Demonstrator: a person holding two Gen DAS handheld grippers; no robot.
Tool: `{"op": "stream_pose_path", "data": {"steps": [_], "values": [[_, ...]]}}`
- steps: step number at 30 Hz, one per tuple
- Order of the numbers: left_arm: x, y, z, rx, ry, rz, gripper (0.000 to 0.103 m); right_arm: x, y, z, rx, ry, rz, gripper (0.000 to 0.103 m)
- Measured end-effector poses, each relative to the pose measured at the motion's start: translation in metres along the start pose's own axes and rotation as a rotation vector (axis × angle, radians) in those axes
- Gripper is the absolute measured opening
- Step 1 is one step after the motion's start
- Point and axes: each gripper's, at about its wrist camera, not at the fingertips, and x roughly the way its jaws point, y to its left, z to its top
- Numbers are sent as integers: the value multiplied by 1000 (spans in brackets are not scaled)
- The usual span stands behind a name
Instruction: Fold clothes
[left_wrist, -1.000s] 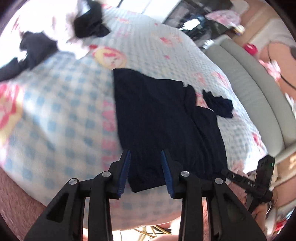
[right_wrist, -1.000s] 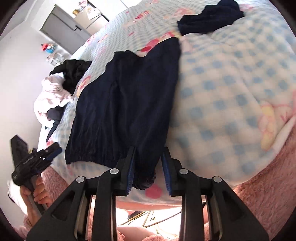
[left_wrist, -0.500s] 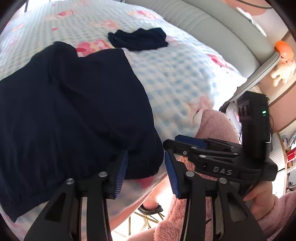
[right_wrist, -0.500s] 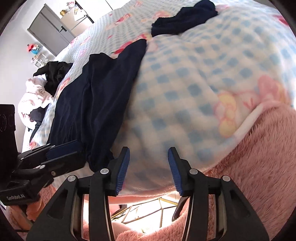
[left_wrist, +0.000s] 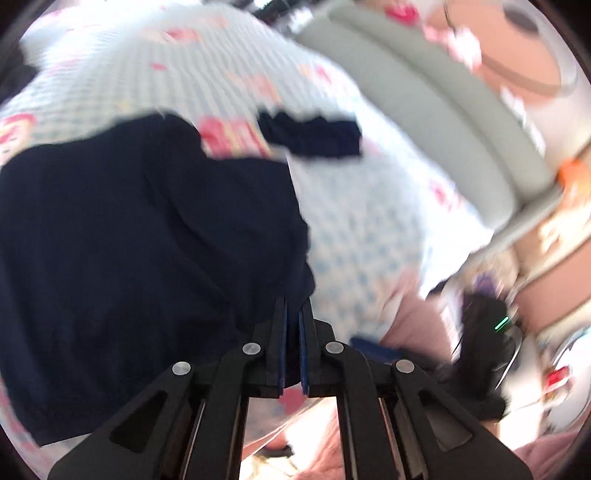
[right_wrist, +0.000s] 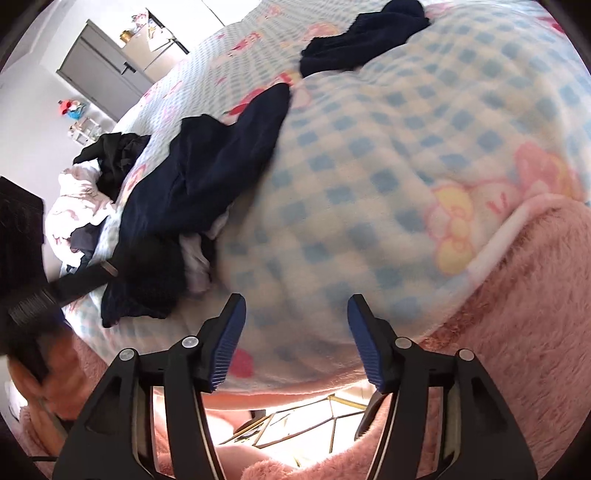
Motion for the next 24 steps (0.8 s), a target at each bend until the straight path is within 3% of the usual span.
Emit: {"op": "stream_pose_path", "data": {"steps": [4, 8, 12, 15, 18, 21, 23, 24], "values": [[-71, 29, 15, -52, -124, -56, 6, 14, 32, 7, -84, 25, 65, 62], [-126, 57, 10, -94, -234, 10, 6, 27, 90, 16, -263, 70, 149, 73], [-180, 115, -4, -251, -381, 65, 6, 52, 142, 17, -371, 134, 218, 74], [-226, 171, -25, -339, -452, 95, 6, 62, 147, 13, -357, 147, 181, 74], [-209, 199, -35, -363, -328, 19, 6, 73, 151, 8, -344, 160, 144, 74], [-163, 182, -41, -283, -195, -3, 10, 84, 156, 4, -330, 173, 107, 74], [-132, 170, -42, -261, -122, -32, 23, 91, 159, 1, -321, 182, 82, 74], [-119, 165, -42, -261, -89, -47, 39, 93, 160, 0, -316, 185, 70, 74]]}}
